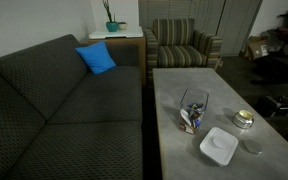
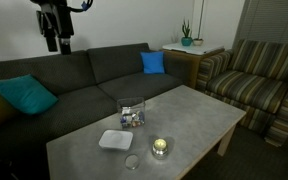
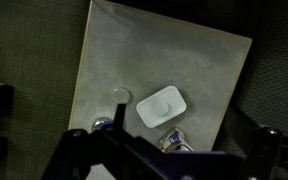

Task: Pick up the lid and put it on the bowl

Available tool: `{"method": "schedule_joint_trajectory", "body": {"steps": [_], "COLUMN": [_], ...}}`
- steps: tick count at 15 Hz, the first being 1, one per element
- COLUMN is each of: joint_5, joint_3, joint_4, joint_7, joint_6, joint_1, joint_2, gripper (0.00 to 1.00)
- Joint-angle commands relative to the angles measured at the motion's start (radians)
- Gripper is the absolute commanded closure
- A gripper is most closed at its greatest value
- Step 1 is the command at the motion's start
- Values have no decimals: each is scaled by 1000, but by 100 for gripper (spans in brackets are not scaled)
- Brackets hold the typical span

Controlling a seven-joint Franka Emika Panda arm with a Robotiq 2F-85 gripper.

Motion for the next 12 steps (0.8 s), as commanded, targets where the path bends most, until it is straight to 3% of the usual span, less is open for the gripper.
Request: {"method": "schedule_joint_trajectory", "body": {"steps": [1, 5, 12], "joint_5": [-64, -111, -74], "joint_3": [10, -1, -13], "joint_4": [103, 209, 363], "joint_7": [46, 74, 39], "joint_6": [12, -5, -72], "joint_1": [3, 27, 63], "joint_2": [158, 313, 540], "gripper": [0, 0, 0]}}
